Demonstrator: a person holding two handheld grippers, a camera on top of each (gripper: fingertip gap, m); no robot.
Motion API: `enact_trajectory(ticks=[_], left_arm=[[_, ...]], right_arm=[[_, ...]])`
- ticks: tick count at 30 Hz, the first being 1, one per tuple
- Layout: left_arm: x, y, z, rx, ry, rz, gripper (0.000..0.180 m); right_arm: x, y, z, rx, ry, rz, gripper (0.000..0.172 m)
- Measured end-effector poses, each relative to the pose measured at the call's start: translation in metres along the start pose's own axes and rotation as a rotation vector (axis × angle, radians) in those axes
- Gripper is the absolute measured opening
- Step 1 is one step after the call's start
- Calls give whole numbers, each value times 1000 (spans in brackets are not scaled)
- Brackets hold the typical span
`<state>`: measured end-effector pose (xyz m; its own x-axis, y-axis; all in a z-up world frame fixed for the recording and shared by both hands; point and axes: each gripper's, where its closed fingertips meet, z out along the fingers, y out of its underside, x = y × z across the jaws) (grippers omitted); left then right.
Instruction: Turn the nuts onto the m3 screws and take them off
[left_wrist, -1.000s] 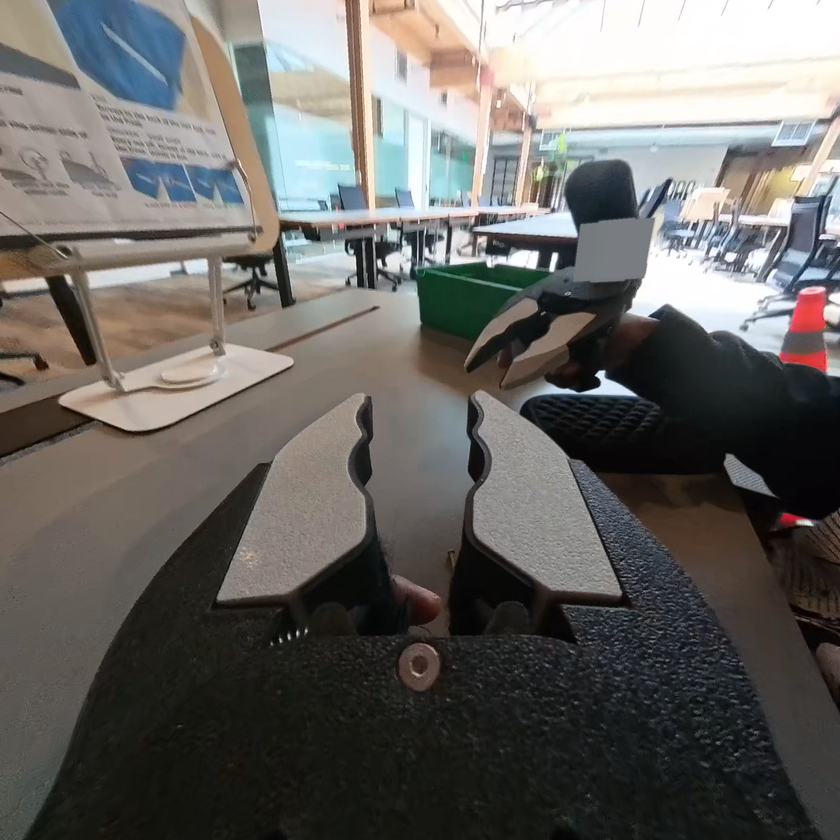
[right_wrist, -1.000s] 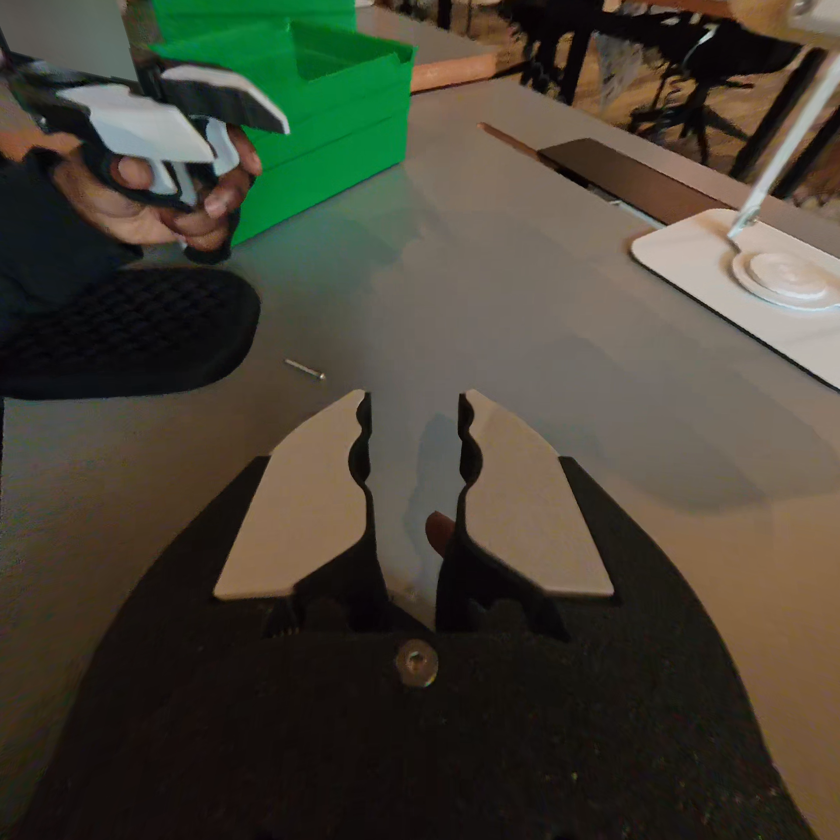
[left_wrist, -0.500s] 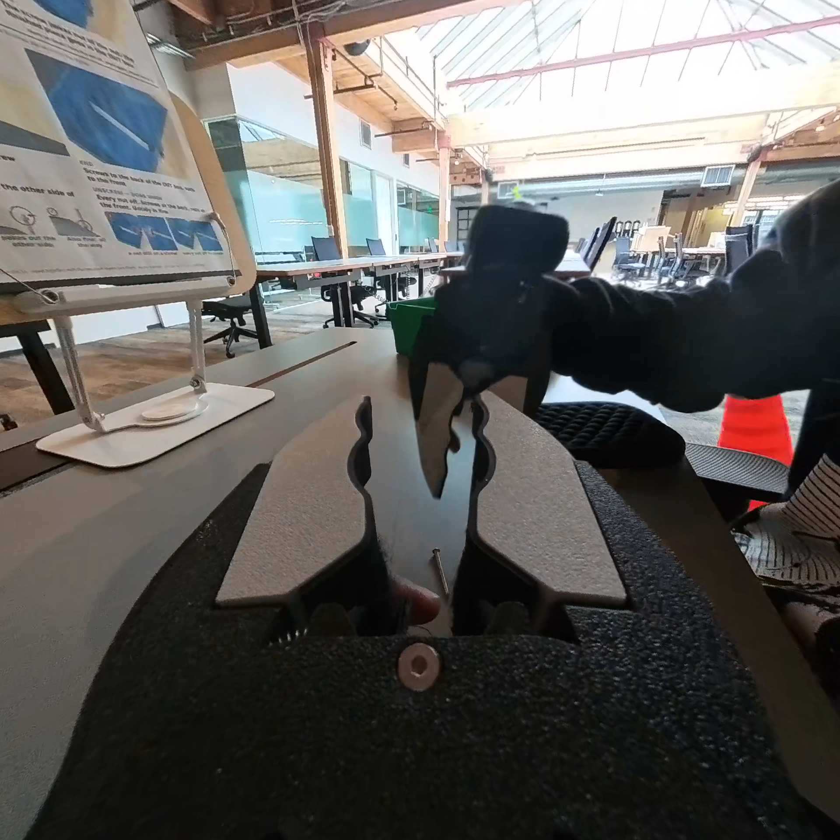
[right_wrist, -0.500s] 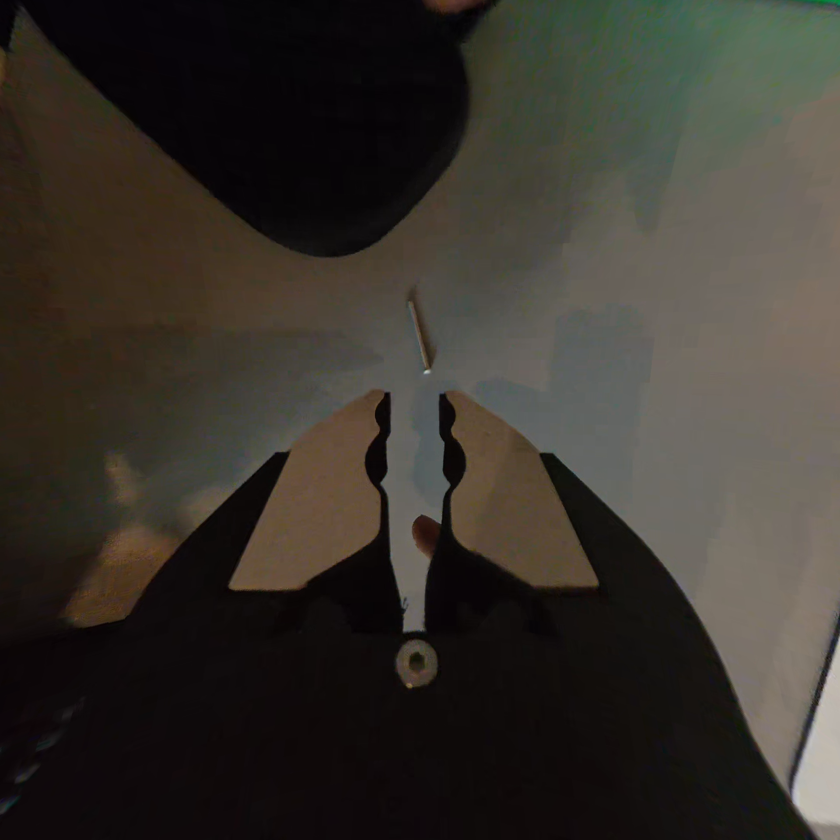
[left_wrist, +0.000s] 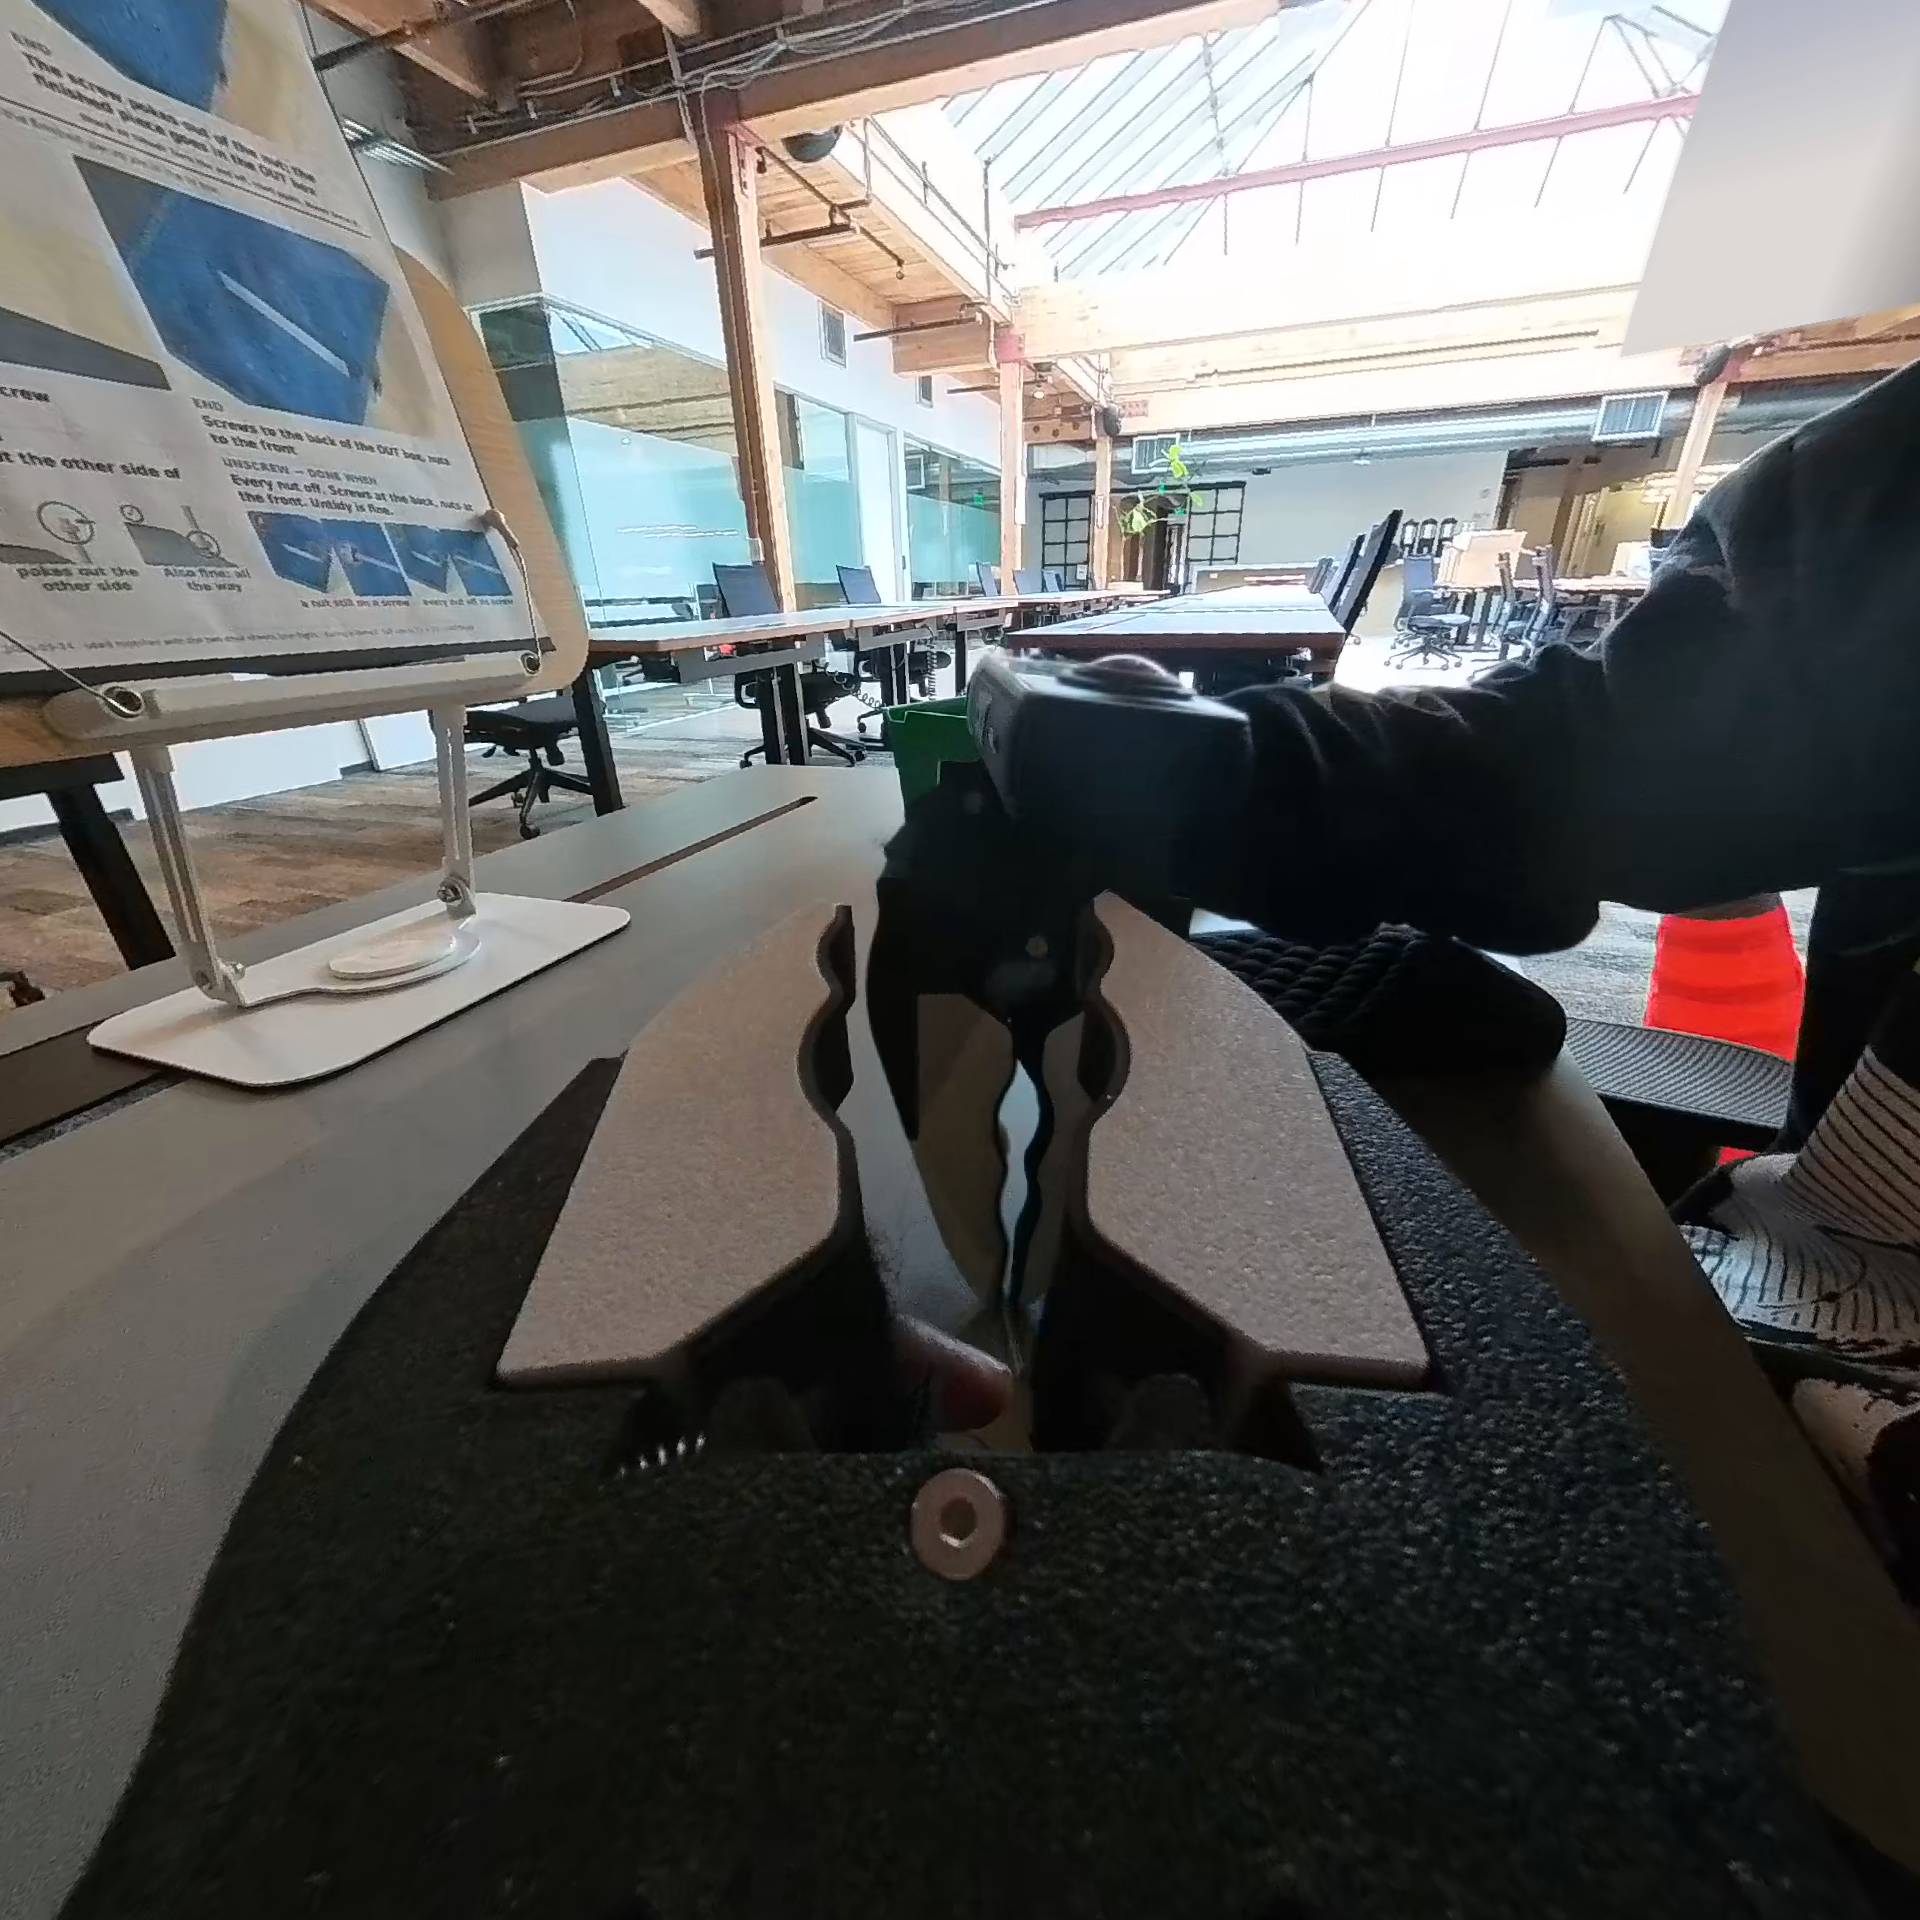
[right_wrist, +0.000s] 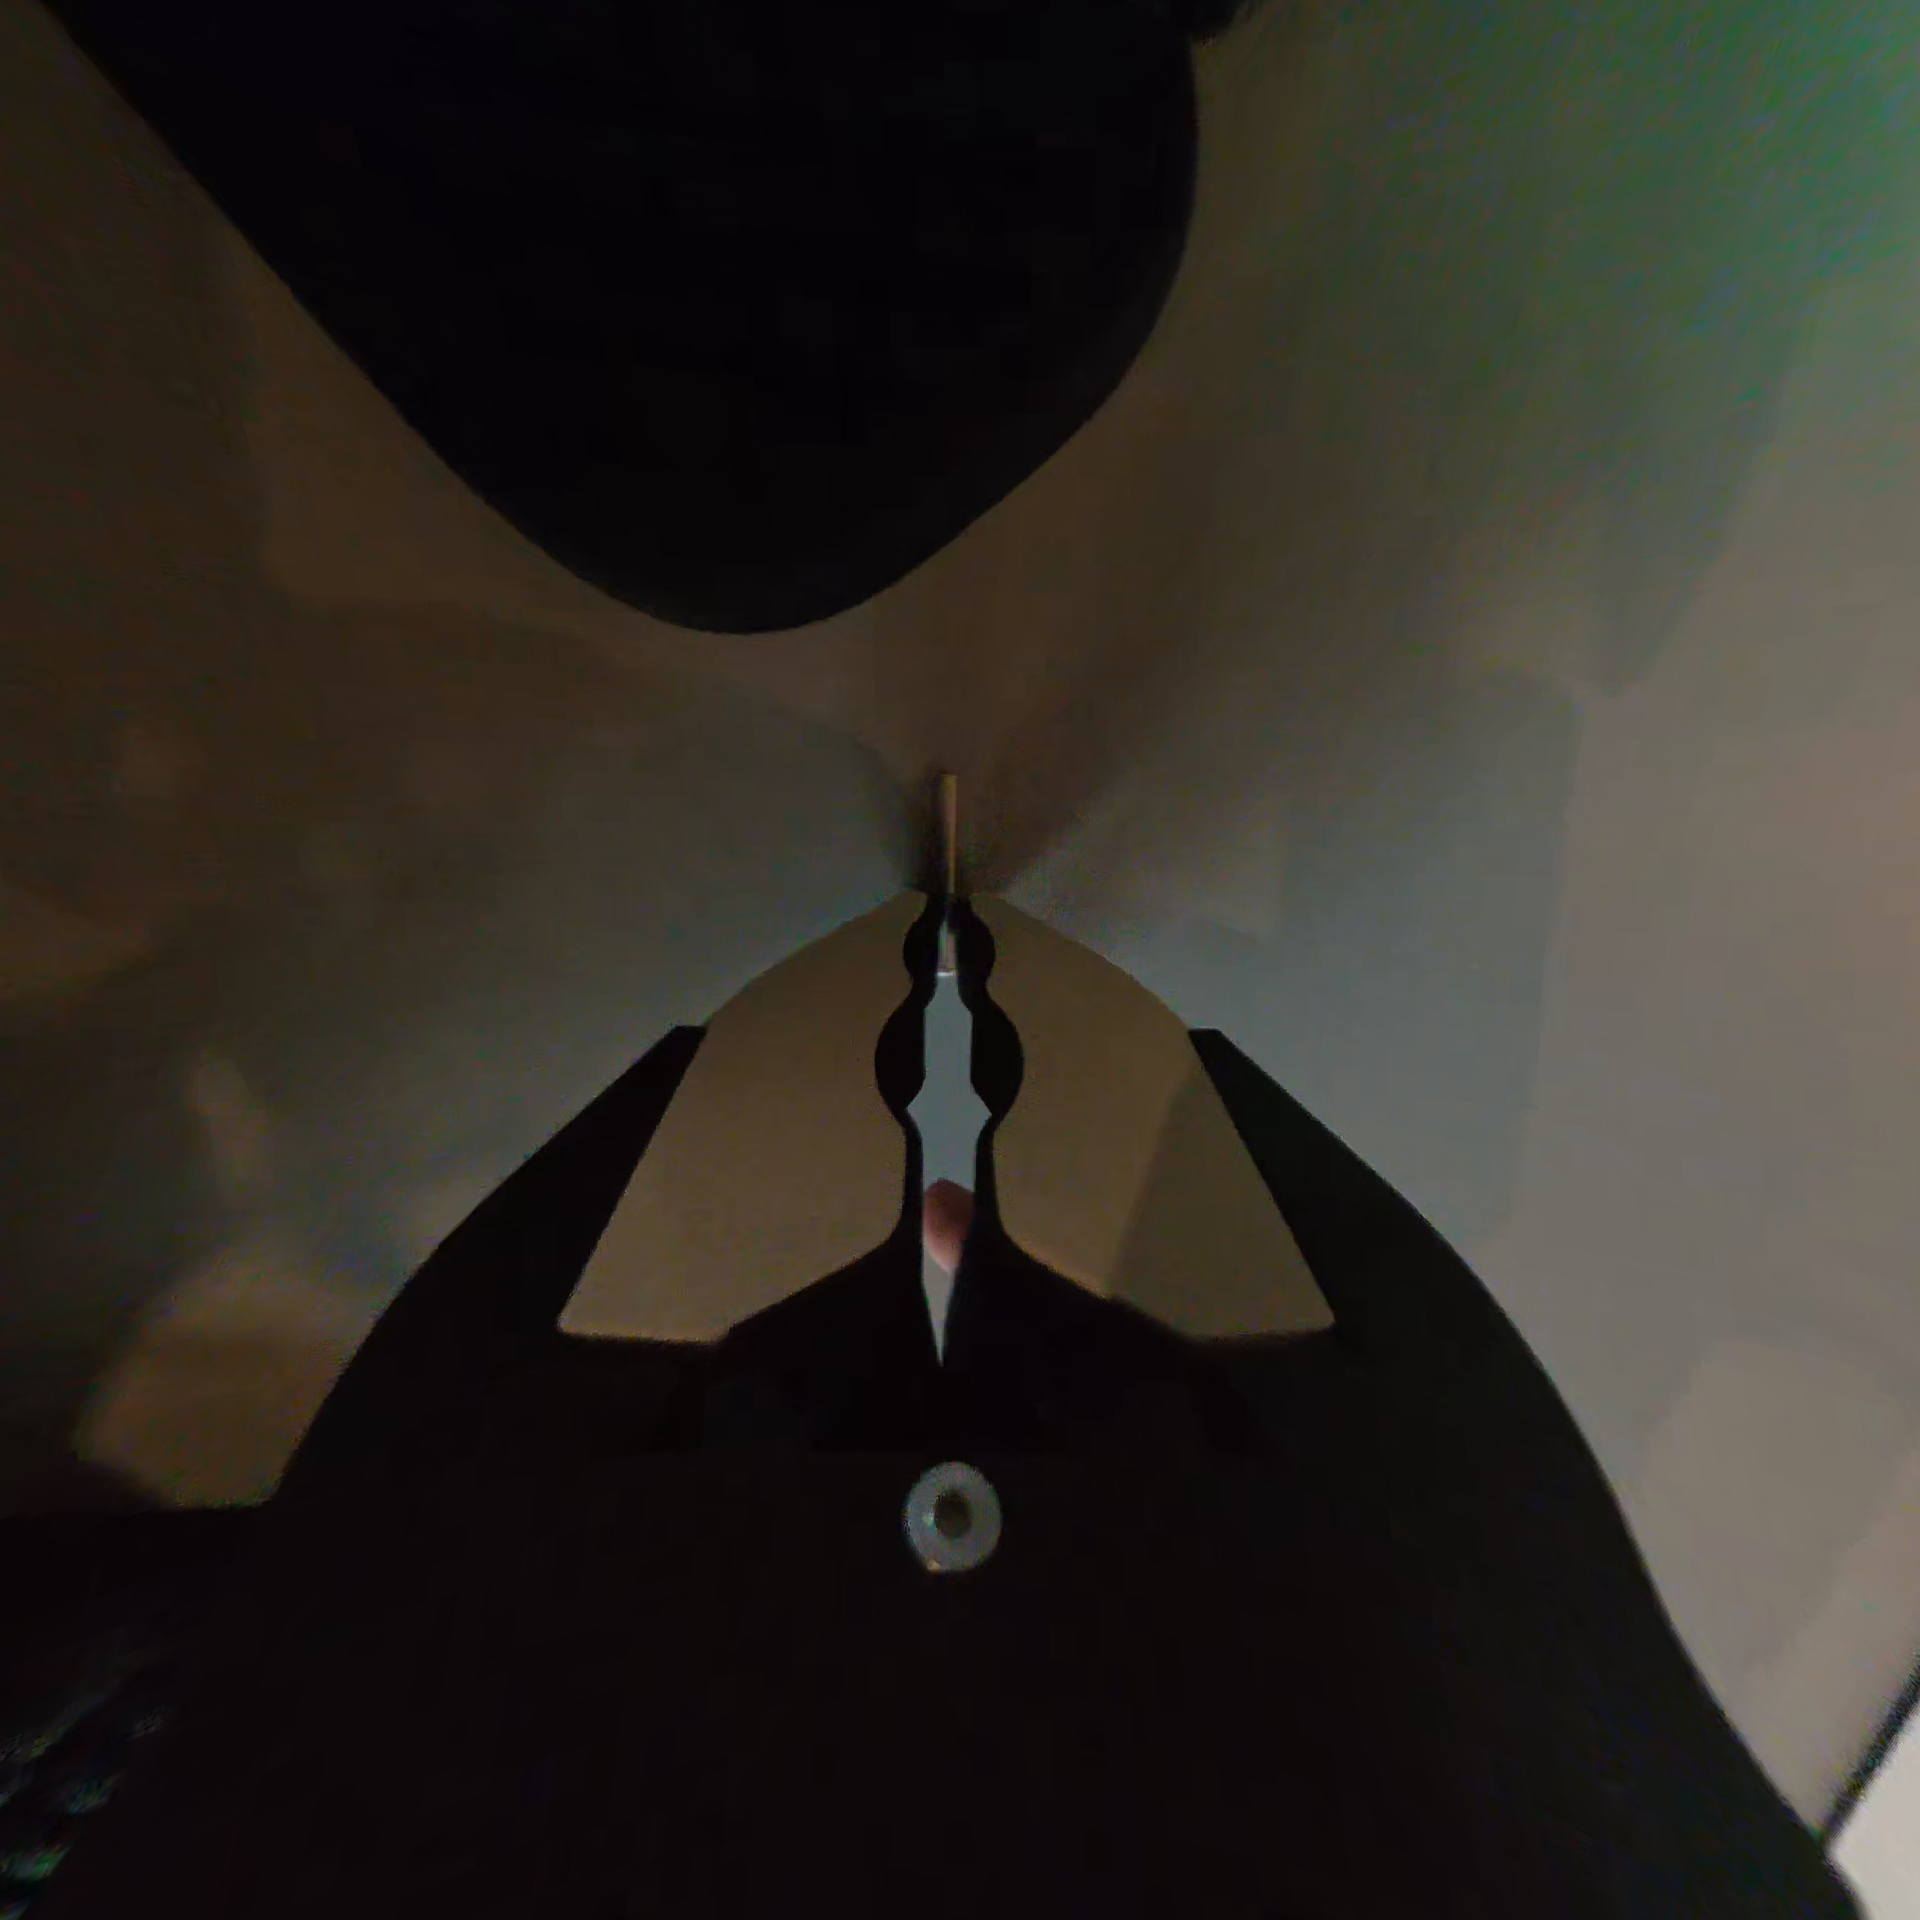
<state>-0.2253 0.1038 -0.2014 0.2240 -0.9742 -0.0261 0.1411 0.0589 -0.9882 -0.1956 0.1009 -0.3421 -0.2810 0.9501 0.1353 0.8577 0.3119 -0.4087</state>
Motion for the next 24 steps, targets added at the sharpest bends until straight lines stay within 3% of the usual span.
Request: enact_trajectory(ticks=[1, 6, 9, 16, 20, 24], left_arm=[[0, 0, 0, -1, -3, 2, 40], [-2, 0, 1, 10, -19, 11, 40], [-4, -3, 0, 29, -34, 12, 40], [-6, -21, -2, 157, -31, -78, 39], [-1, -24, 3, 181, 1, -121, 36], [7, -20, 11, 157, 34, -125, 29]], right_arm=[[0, -1, 0, 12, 1, 7, 2], [-1, -1, -3, 92, 17, 46, 1], [3, -14, -23, 273, 45, 126, 1], [21, -59, -104, 865, 169, 295, 1], [23, -74, -119, 1038, 191, 329, 1], [24, -83, -120, 1099, 195, 328, 1]])
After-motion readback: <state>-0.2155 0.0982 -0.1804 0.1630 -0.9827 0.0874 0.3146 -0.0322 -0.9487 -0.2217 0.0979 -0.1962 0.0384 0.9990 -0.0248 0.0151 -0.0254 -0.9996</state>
